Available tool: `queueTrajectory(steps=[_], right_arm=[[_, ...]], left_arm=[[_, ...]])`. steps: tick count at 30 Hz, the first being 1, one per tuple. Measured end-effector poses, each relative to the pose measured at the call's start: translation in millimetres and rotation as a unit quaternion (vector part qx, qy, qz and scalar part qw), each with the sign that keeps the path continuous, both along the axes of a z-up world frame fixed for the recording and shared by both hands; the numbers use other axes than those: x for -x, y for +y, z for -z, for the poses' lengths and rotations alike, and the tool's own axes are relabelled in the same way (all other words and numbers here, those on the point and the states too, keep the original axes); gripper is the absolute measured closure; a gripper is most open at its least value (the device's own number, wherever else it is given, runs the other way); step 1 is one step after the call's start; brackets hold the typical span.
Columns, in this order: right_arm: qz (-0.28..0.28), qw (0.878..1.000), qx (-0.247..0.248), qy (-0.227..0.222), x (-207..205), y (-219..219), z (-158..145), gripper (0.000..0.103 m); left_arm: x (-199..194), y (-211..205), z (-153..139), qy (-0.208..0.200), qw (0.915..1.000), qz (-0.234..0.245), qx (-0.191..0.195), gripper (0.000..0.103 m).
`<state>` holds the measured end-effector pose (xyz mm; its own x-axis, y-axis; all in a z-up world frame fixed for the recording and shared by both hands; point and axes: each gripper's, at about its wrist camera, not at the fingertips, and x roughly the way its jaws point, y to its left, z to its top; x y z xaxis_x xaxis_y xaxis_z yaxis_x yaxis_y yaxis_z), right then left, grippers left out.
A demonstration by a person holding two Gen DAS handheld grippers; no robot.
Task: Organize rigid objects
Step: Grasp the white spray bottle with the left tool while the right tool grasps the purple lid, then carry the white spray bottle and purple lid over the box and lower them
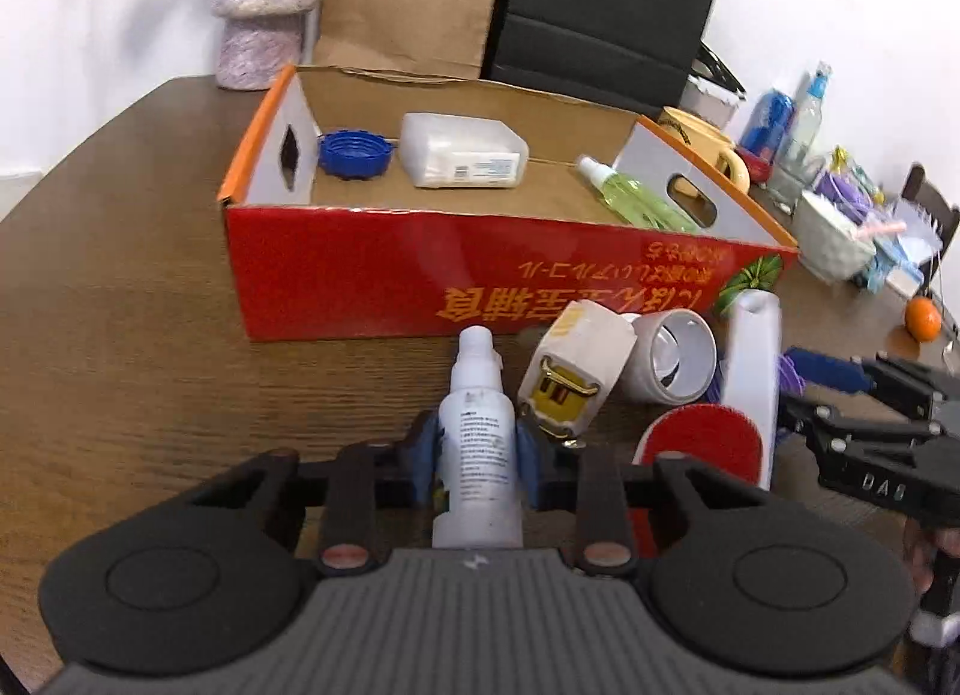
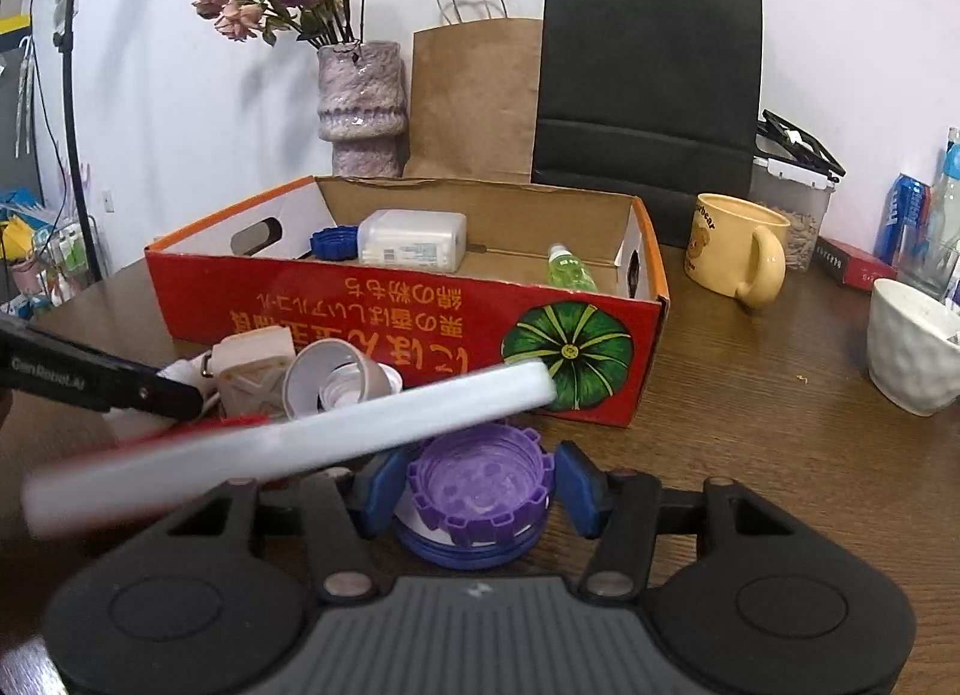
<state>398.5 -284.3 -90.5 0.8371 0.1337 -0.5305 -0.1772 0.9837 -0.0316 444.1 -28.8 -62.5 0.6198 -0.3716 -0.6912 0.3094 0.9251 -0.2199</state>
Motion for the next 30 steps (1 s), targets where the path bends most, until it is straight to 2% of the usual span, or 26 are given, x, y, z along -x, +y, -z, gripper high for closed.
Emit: queueTrajectory(steps=[4, 8, 15, 19, 22, 26, 30], right_arm=[[0.005, 1.0, -0.014, -0.01, 7.1, -5.3, -5.3, 0.05], [0.012, 0.999, -0.007, -0.035, 24.6, -6.2, -19.3, 0.05], [0.005, 0.996, -0.02, -0.086, 88.4, -4.7, -53.6, 0.05], [-0.006, 0.993, -0.025, -0.113, 131.9, 3.5, -67.0, 0.05], [-0.015, 0.991, -0.031, -0.13, 162.3, 10.7, -75.8, 0.05], [-0.028, 0.989, -0.034, -0.144, 196.0, 20.4, -82.8, 0.05], [-0.042, 0.987, -0.03, -0.151, 218.5, 29.7, -85.6, 0.05]], left_arm=[[9.8, 5.8, -3.3, -0.019, 0.9994, -0.027, -0.008, 0.075], [38.7, 13.5, -24.6, -0.078, 0.9946, -0.065, -0.023, 0.075], [115.3, 32.6, -66.3, -0.163, 0.9755, -0.147, -0.016, 0.075], [160.8, 37.2, -79.4, -0.196, 0.9649, -0.175, -0.007, 0.075], [198.7, 34.8, -84.3, -0.223, 0.9536, -0.201, -0.016, 0.075], [247.0, 29.4, -86.8, -0.249, 0.9477, -0.199, -0.015, 0.075], [277.4, 24.8, -90.5, -0.274, 0.9419, -0.193, -0.018, 0.075]])
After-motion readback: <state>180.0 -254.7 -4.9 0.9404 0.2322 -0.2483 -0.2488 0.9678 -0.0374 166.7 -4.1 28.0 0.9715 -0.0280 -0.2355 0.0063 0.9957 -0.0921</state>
